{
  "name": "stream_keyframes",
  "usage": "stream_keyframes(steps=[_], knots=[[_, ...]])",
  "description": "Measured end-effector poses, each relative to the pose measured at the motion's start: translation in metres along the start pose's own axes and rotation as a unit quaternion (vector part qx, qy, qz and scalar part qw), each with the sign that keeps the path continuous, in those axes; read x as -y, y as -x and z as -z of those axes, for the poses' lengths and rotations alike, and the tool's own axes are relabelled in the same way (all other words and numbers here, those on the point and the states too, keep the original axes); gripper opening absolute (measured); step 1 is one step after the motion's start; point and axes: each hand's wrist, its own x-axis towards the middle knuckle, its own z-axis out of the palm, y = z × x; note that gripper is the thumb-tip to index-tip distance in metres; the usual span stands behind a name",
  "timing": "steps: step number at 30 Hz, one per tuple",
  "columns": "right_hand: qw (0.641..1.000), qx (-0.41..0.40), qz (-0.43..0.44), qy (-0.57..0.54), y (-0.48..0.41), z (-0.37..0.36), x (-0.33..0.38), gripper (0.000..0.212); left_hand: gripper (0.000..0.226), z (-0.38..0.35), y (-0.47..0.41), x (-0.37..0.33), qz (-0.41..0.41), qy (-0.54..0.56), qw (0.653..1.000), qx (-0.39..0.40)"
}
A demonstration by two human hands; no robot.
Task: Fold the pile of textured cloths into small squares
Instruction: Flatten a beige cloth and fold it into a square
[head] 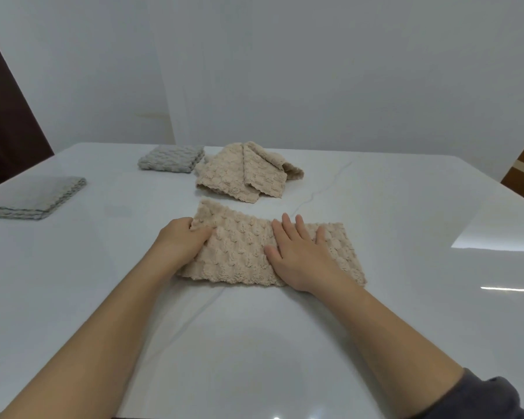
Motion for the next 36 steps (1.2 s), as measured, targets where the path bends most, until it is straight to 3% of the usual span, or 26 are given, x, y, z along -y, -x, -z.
stream_keyframes(steps=[6, 9, 10, 11, 13, 14, 15, 16, 18, 20, 22, 24, 26, 31, 33, 36], knots=[[0.999, 0.021, 0.020, -0.019, 0.001, -0.002, 0.022, 0.061, 0.011, 0.028, 0.009, -0.030, 0.033, 0.121, 0.991, 0.036], [0.969, -0.033, 0.010, -0.243, 0.000, 0.012, 0.017, 0.054, 0.015, 0.029, 0.014, -0.059, 0.031, 0.184, 0.980, 0.073], [0.933, -0.051, -0.023, -0.354, -0.001, 0.017, 0.015, 0.054, 0.018, 0.024, 0.016, -0.069, 0.021, 0.221, 0.970, 0.094], [0.875, -0.056, -0.059, -0.478, -0.001, 0.024, 0.014, 0.054, 0.022, 0.016, 0.020, -0.080, 0.015, 0.262, 0.957, 0.126], [0.691, -0.028, -0.108, -0.714, 0.003, 0.038, 0.003, 0.056, 0.031, -0.006, 0.028, -0.096, 0.011, 0.306, 0.931, 0.201], [0.610, -0.008, -0.125, -0.782, 0.007, 0.045, -0.005, 0.058, 0.032, -0.018, 0.032, -0.101, 0.005, 0.303, 0.928, 0.217], [0.571, 0.010, -0.143, -0.808, 0.011, 0.049, -0.015, 0.059, 0.031, -0.028, 0.036, -0.103, 0.001, 0.296, 0.931, 0.211], [0.562, 0.022, -0.159, -0.812, 0.016, 0.053, -0.024, 0.058, 0.027, -0.037, 0.037, -0.103, -0.007, 0.294, 0.938, 0.185], [0.599, 0.008, -0.184, -0.779, 0.017, 0.052, -0.040, 0.041, 0.020, -0.049, 0.039, -0.098, -0.037, 0.302, 0.946, 0.111], [0.679, -0.017, -0.211, -0.703, 0.013, 0.046, -0.050, 0.040, 0.018, -0.059, 0.039, -0.089, -0.098, 0.254, 0.961, 0.038], [0.772, -0.035, -0.212, -0.598, 0.007, 0.042, -0.056, 0.047, 0.021, -0.068, 0.040, -0.080, -0.188, 0.119, 0.975, -0.003], [0.844, -0.070, -0.185, -0.499, 0.003, 0.038, -0.058, 0.032, 0.035, -0.078, 0.039, -0.073, -0.265, -0.040, 0.963, 0.014], [0.895, -0.101, -0.154, -0.407, 0.003, 0.039, -0.059, 0.021, 0.051, -0.087, 0.037, -0.069, -0.282, -0.159, 0.944, 0.068], [0.968, -0.146, -0.132, -0.157, 0.011, 0.037, -0.061, 0.065, 0.061, -0.105, 0.035, -0.059, -0.255, -0.304, 0.908, 0.133], [0.979, -0.160, -0.120, -0.047, 0.012, 0.040, -0.059, 0.057, 0.062, -0.104, 0.035, -0.061, -0.250, -0.310, 0.907, 0.138], [0.983, -0.159, -0.070, -0.055, 0.007, 0.043, -0.046, 0.046, 0.057, -0.094, 0.024, -0.070, -0.231, -0.247, 0.936, 0.097]])
